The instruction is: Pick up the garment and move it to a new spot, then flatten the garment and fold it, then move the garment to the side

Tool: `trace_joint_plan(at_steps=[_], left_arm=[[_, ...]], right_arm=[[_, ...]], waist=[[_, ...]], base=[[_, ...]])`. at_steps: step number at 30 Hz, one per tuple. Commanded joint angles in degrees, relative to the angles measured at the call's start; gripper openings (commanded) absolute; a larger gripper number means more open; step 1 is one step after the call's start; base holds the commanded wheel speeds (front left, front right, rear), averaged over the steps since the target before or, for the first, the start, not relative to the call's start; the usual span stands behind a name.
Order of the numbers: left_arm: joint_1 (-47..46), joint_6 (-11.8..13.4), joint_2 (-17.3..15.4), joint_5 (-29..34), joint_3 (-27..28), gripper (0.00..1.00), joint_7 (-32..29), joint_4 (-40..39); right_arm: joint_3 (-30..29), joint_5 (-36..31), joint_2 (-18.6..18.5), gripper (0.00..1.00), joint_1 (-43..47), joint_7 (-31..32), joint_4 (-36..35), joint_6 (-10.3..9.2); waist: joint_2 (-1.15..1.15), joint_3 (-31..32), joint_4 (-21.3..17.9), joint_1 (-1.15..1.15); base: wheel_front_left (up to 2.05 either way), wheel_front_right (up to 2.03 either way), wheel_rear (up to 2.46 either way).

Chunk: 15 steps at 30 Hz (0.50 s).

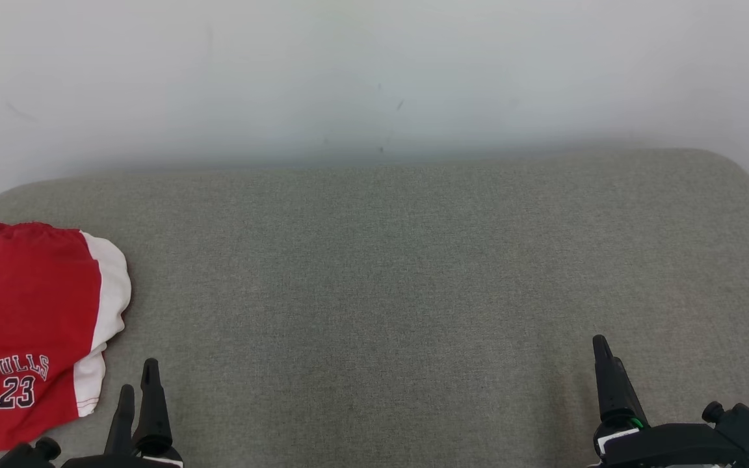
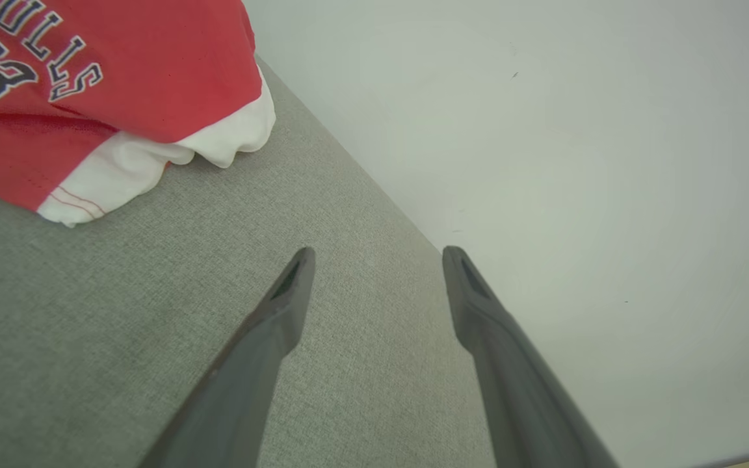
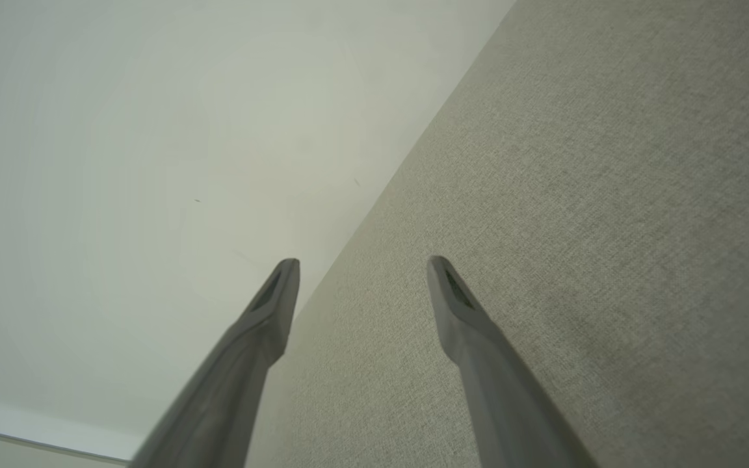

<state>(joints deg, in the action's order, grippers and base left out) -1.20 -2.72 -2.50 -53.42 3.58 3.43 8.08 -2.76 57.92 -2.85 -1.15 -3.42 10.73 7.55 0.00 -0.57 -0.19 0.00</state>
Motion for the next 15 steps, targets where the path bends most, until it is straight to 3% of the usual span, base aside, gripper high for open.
trace_joint_plan(at_steps=[1, 15], left_arm=[[-0.11, 0.27, -0.30, 1.91, -0.12, 1.00, 0.43, -1.13], [0.79, 1.56, -0.35, 14.92, -0.98, 1.00, 3.01, -3.04]], right_arm=[[0.25, -1.76, -0.03, 1.00, -0.27, -0.53, -1.07, -0.04], [1.17, -13.32, -0.03, 1.00, 0.45, -3.07, -1.98, -0.05]], waist=[[0.00, -0.01, 0.00, 0.00], [0.00, -0.02, -0.09, 0.00]], base=[[0.00, 0.00, 0.00], [0.00, 0.00, 0.00]])
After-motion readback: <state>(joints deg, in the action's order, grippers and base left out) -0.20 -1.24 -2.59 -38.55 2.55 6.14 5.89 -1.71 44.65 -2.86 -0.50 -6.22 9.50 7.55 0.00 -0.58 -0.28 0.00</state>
